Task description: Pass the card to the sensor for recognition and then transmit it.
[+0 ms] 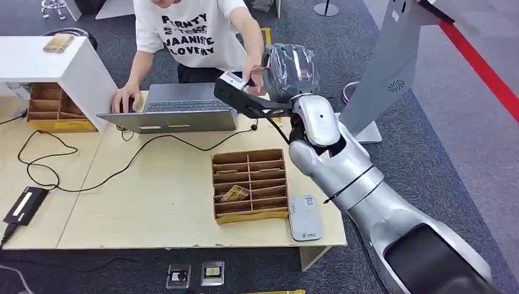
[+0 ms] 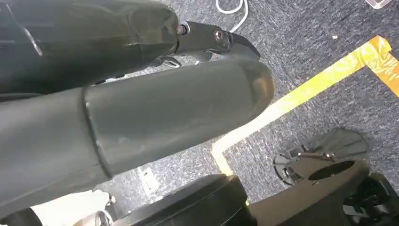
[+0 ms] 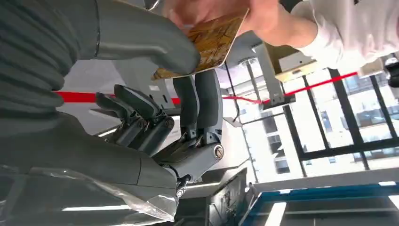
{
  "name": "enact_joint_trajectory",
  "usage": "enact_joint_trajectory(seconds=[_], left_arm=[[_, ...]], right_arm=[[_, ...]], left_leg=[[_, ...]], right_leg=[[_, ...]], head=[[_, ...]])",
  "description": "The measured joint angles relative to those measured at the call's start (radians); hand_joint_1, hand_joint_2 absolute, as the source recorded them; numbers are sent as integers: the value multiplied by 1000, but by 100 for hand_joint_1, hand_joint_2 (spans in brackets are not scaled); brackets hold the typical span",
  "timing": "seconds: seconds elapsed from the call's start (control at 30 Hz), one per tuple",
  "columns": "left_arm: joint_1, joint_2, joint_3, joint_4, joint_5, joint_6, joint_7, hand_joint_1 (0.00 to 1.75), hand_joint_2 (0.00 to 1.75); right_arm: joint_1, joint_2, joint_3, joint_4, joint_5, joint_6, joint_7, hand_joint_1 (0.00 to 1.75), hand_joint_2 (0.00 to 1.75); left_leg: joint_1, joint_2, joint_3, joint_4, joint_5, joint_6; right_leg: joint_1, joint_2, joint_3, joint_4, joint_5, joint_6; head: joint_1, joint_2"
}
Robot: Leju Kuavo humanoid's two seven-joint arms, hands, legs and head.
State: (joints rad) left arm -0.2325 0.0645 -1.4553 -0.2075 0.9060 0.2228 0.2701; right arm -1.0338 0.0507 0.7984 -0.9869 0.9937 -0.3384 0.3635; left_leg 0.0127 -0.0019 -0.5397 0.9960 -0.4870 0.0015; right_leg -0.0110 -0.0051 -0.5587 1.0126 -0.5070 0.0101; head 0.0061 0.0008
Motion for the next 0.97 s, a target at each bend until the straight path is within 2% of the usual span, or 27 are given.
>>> enact_joint_trajectory(seconds=[0.03, 0.7, 0.87, 0.97], left_arm=[[0, 0, 0, 0, 0, 0, 0, 0, 0], [-4, 0, -7, 0, -12, -8, 3, 0, 0], [-3, 0, -7, 0, -10, -6, 3, 0, 0], [-3, 0, -7, 0, -7, -6, 3, 0, 0]], right_arm=[[0, 0, 0, 5, 0, -1, 0, 3, 175], [8, -6, 14, 59, 24, 49, 40, 0, 175], [27, -13, 15, 26, 37, 53, 55, 0, 175], [50, -18, 15, -18, 33, 27, 48, 0, 175]], left_leg=[[0, 0, 0, 0, 0, 0], [0, 1, 0, 0, 0, 0], [0, 1, 0, 0, 0, 0], [0, 1, 1, 0, 0, 0]], right_leg=[[0, 0, 0, 0, 0, 0], [0, 1, 0, 0, 0, 0], [0, 1, 0, 0, 0, 0], [0, 1, 0, 0, 0, 0]], head=[[0, 0], [0, 0], [0, 0], [0, 0]])
